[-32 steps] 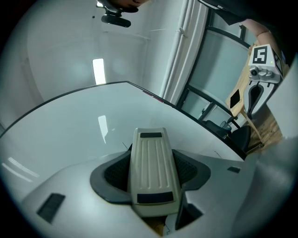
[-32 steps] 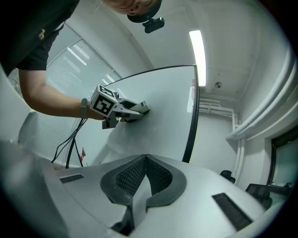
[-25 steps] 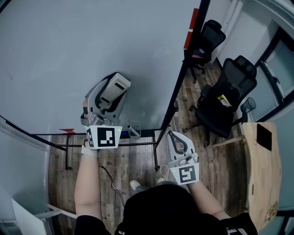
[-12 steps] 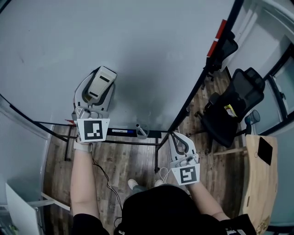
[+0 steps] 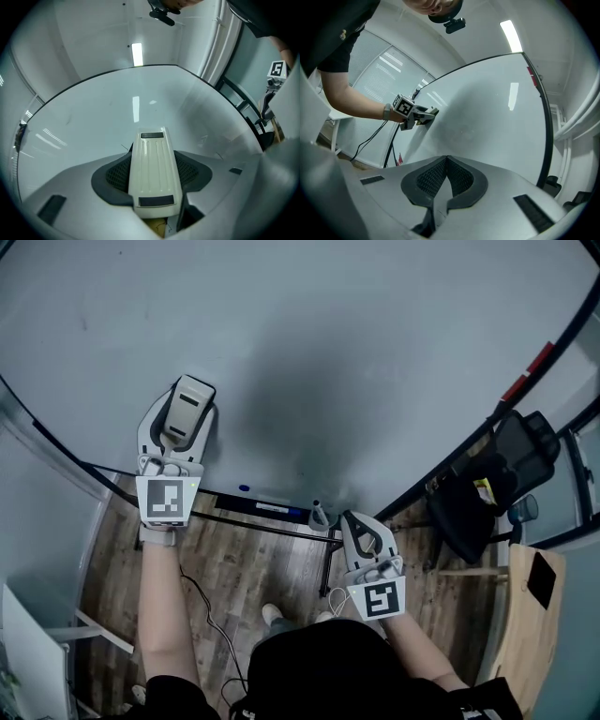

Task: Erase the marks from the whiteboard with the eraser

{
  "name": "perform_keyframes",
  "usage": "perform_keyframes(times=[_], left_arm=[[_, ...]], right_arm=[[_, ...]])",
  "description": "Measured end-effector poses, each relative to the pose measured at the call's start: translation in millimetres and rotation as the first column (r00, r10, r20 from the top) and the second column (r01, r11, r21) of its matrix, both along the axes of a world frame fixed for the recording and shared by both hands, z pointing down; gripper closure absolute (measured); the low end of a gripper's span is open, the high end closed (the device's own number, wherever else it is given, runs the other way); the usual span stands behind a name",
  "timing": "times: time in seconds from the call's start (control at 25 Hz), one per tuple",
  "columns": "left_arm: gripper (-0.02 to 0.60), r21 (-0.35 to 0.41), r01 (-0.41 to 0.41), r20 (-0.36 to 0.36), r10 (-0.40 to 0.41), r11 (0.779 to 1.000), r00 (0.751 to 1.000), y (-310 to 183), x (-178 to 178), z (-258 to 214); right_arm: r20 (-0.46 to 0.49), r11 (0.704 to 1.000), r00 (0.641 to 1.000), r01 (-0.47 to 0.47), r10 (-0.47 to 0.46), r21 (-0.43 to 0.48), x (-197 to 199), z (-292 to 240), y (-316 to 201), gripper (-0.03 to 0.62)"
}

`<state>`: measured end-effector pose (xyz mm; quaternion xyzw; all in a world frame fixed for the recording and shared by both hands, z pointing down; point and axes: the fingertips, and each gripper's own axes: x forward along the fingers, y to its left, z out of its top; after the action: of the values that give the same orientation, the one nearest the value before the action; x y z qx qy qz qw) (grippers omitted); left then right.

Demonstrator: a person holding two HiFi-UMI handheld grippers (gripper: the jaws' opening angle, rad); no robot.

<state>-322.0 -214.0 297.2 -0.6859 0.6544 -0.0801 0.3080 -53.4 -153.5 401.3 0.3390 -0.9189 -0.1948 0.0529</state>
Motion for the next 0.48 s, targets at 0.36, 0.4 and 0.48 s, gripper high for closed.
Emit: perform_keyframes(times=[0.36, 0.4, 0.48], left_arm=[[0.314, -0.074, 0.033, 0.009, -0.033, 0.997, 0.999, 6.3, -64.1, 54.2], [0.314, -0.088, 0.039, 0.011, -0.038, 0.995, 0.999, 6.7, -69.2, 61.9], [0.314, -0.118, 0.053, 0.02, -0.051, 0.992, 0.999, 7.1, -78.1, 78.1]], right_arm=[[-0.031, 0.999, 0.998, 0.053, -0.054, -0.013, -60.1, 12.2, -7.6, 0.566], [-0.034, 0.998, 0.998, 0.056, -0.057, -0.015, -65.0, 13.7, -8.2, 0.565], [-0.043, 0.998, 0.997, 0.062, -0.063, -0.022, -73.8, 17.4, -9.2, 0.565]])
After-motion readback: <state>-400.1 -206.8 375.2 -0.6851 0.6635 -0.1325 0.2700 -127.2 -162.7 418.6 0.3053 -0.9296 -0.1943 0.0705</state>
